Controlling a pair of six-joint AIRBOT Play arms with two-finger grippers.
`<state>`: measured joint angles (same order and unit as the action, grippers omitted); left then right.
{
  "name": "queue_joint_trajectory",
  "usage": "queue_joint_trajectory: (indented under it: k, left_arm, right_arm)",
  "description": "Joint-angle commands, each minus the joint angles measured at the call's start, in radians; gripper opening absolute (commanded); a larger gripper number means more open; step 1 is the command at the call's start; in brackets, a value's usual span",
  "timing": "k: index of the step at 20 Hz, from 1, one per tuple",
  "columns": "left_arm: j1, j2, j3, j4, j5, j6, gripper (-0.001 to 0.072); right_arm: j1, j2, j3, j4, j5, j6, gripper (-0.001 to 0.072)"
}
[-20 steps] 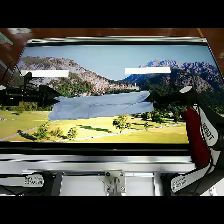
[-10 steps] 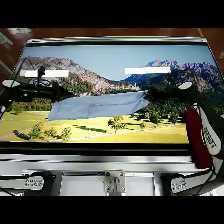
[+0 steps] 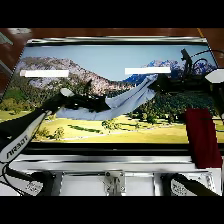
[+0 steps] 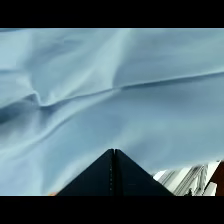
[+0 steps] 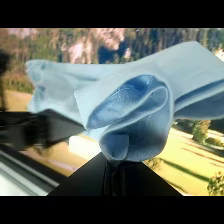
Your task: Fold the shirts.
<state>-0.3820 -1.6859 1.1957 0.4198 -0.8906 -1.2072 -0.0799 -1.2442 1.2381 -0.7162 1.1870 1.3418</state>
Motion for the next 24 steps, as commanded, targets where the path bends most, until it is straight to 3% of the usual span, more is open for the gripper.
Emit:
queue_joint_trajectory:
  k: [1,4,7,12,15,18,21,24]
  left_arm:
    - [-0.18,-0.077,0.0,-0.074,0.182,-0.148,0.0034]
    - [-0.289,-0.101,0.0,-0.262,0.309,-0.119,0.0034]
    - [-0.287,-0.064,0.0,-0.29,0.369,-0.012,0.0033]
    - [-0.092,0.155,0.0,0.003,0.398,-0.006,0.0031]
    - [0.106,0.348,0.0,0.137,0.357,-0.01,0.0032]
    - [0.319,0.538,0.0,0.158,0.32,-0.01,0.0032]
    - [0.499,0.685,0.0,0.159,0.245,-0.009,0.0033]
    - [0.625,0.763,0.0,0.165,0.109,-0.009,0.0033]
  right_arm:
    - [0.0,0.125,0.001,0.0,0.088,0.047,0.0068]
    - [0.0,0.21,0.001,0.0,0.113,0.092,0.0069]
    - [0.0,0.261,0.001,-0.01,0.148,0.108,0.0068]
    - [0.176,0.238,0.0,-0.142,0.044,0.117,0.0068]
    - [0.369,0.136,0.0,-0.165,-0.15,0.112,0.0068]
    - [0.553,-0.013,0.0,-0.117,-0.428,0.072,0.0068]
    - [0.712,-0.184,0.0,0.044,-0.734,0.006,0.0067]
    - [0.818,-0.346,0.028,0.212,-0.89,-0.021,0.0067]
